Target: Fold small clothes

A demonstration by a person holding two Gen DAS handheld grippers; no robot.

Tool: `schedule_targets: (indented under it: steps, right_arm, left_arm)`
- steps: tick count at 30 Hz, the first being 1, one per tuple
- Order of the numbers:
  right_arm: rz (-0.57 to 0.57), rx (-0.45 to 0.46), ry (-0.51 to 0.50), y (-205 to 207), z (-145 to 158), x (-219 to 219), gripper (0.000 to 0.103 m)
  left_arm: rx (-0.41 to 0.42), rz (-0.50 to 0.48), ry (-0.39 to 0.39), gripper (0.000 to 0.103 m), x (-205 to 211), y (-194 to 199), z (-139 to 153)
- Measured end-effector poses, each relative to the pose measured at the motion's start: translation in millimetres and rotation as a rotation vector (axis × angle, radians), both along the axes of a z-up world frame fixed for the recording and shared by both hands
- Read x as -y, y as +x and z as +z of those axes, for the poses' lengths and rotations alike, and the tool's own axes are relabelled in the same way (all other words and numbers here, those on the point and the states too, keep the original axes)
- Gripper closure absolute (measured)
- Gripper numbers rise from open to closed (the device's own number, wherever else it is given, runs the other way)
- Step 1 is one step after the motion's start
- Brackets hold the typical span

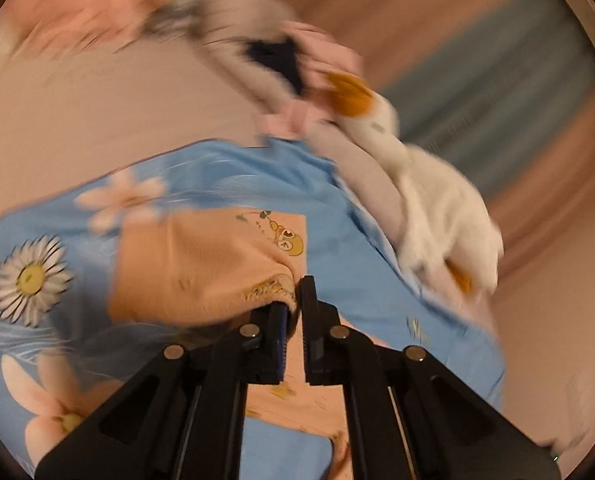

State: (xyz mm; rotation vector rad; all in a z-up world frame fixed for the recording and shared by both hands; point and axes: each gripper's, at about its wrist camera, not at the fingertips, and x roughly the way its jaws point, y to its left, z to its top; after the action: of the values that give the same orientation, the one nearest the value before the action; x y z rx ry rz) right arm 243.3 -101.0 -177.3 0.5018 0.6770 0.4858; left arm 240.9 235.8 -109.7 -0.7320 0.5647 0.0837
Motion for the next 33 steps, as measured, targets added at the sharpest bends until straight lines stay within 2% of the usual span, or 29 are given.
schedule_targets:
  steps: [3,5,8,10,11,12,13,16,18,21,24,29,31,33]
  right_arm:
    - [-0.047,0.008,0.008,-2.2,3.0,18.5,0.051]
    - [-0.087,-0.002,0.012,-3.0,3.9,32.4,0.051]
    - [-0.165,-0.011,0.045,-5.8,4.5,61.6,0.051]
    - [-0.209,-0.019,0.058,-7.7,3.3,77.6,0.051]
    - [-0.234,-0.030,0.061,-7.9,1.3,85.7,0.051]
    - [-0.262,-0.052,0.064,-7.8,-2.2,95.2,0.051]
    - [-0.272,-0.065,0.067,-7.5,-4.7,99.5,0.051]
    - [-0.271,-0.093,0.067,-6.9,-11.3,106.5,0.051]
    - [-0.256,-0.095,0.054,-6.2,-11.9,103.6,0.051]
    - [-0.200,-0.086,0.025,-4.4,-9.3,90.2,0.051]
    - [-0.119,-0.075,-0.041,0.1,-5.2,68.0,0.051]
    - [0.021,0.003,-0.224,8.8,9.4,13.5,0.051]
    - [0.073,0.045,-0.322,10.2,15.1,-10.3,0.051]
    - [0.117,0.099,-0.463,8.4,20.3,-38.6,0.051]
  left_arm:
    - [0.046,-0.155,0.182,0.098,67.6,2.2,25.4]
    - [0.096,-0.302,0.295,0.098,124.9,-4.2,38.0]
    - [0.131,-0.485,0.378,0.093,191.2,-15.7,34.7]
    - [0.074,-0.609,0.408,0.070,230.3,-13.9,13.4]
    - [0.026,-0.662,0.421,0.041,245.3,-12.6,-1.4]
    - [-0.015,-0.706,0.437,0.024,256.8,-12.5,-15.2]
    - [-0.044,-0.740,0.464,0.024,267.3,-15.6,-28.3]
    - [-0.058,-0.783,0.533,0.021,277.9,-26.7,-40.7]
    - [-0.046,-0.789,0.514,0.017,268.7,-33.3,-40.2]
    - [-0.001,-0.742,0.422,0.011,238.0,-43.5,-30.1]
    - [0.021,-0.603,0.361,0.002,195.5,-57.9,-24.0]
    - [0.009,-0.423,0.206,0.002,129.4,-68.3,-22.7]
    - [0.002,-0.385,0.185,0.002,118.4,-69.6,-22.3]
    - [-0.002,-0.369,0.178,0.002,114.3,-72.9,-21.8]
